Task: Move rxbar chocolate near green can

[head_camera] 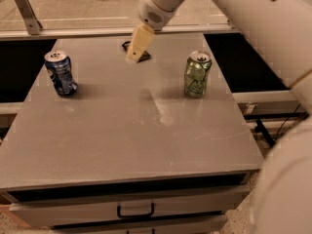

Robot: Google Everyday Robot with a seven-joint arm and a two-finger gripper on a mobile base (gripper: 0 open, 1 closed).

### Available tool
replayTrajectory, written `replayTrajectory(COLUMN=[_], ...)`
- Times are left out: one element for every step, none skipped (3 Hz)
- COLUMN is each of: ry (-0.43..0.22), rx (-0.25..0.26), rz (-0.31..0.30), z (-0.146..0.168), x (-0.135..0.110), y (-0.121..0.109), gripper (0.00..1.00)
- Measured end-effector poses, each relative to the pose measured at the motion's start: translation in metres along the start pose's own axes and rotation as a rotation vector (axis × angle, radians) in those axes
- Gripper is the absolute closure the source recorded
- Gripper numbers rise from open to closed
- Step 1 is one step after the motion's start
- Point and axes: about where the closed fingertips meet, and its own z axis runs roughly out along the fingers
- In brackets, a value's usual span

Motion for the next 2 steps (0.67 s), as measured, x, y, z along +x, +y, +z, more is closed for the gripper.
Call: replayTrajectory(ry=[0.003, 0.013], rx=[0.045, 0.046], rz=[0.110, 0.252], z=[0.058, 0.107], x=[-0.002, 0.008], y=[-0.043, -0.065], gripper=[0.00, 0.00])
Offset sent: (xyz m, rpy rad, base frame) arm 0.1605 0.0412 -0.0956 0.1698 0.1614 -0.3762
